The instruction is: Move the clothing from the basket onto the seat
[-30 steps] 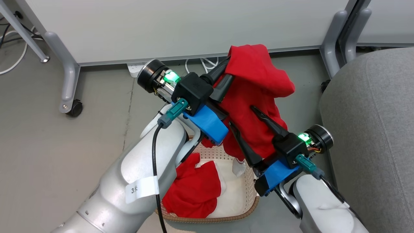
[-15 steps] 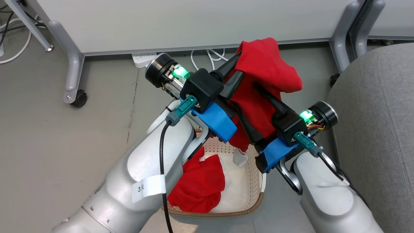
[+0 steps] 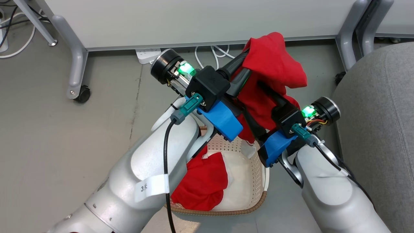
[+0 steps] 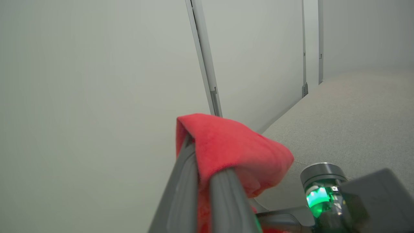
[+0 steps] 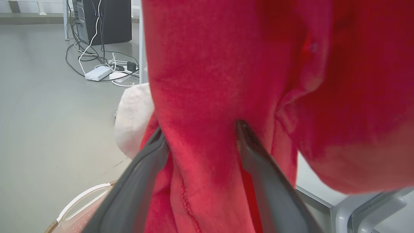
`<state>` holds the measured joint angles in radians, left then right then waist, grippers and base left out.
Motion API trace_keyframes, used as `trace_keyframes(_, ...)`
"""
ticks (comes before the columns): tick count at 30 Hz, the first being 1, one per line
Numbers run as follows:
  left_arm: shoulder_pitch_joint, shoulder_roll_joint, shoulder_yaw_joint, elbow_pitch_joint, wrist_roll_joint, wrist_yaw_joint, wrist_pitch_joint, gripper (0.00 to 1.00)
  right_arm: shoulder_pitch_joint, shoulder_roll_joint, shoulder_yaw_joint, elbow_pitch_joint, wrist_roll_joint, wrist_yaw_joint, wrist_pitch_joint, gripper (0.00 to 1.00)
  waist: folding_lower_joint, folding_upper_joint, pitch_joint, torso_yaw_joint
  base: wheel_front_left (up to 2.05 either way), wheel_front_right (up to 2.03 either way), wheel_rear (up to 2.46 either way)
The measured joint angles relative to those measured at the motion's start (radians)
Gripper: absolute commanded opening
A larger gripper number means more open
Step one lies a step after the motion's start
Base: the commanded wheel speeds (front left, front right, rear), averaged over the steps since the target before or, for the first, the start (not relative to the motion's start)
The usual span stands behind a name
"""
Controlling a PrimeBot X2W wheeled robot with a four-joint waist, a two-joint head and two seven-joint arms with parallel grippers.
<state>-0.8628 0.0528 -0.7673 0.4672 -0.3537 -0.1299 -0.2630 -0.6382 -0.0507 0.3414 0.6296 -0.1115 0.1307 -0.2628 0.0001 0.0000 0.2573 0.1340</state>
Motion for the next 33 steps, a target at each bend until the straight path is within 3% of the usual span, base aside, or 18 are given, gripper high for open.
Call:
trace_keyframes(5,0.000,-0.001,-0.008,-0.001,-0.006,0.000,0.000,0.00,-0.012,0.000,-0.003,-0.003,0.016,0.000,0.000,1.00,0.0000,0.0000,-0.002,0.001,0.00,0.00,0.00)
trace_keyframes(6,0.000,-0.001,-0.010,-0.002,-0.009,0.000,0.000,0.00,-0.012,0.000,-0.003,-0.001,0.018,0.000,0.000,0.47,0.0000,0.0000,-0.002,0.002,0.00,0.00,0.00)
trace_keyframes(7,0.000,-0.001,-0.013,-0.004,-0.012,0.000,0.000,0.00,-0.013,0.000,-0.004,0.001,0.019,0.000,0.000,0.31,0.0000,0.0000,-0.002,0.002,0.00,0.00,0.00)
trace_keyframes(8,0.000,-0.001,-0.014,-0.005,-0.016,0.000,0.000,0.00,-0.013,0.000,-0.003,0.004,0.021,0.000,0.000,0.00,-0.0001,0.0000,-0.003,0.003,0.00,0.00,0.00)
trace_keyframes(33,-0.001,-0.001,-0.027,-0.004,-0.032,0.011,0.000,0.00,-0.019,0.000,0.014,0.026,0.059,0.000,0.000,0.00,-0.0001,0.0000,-0.016,-0.002,0.00,0.00,0.00)
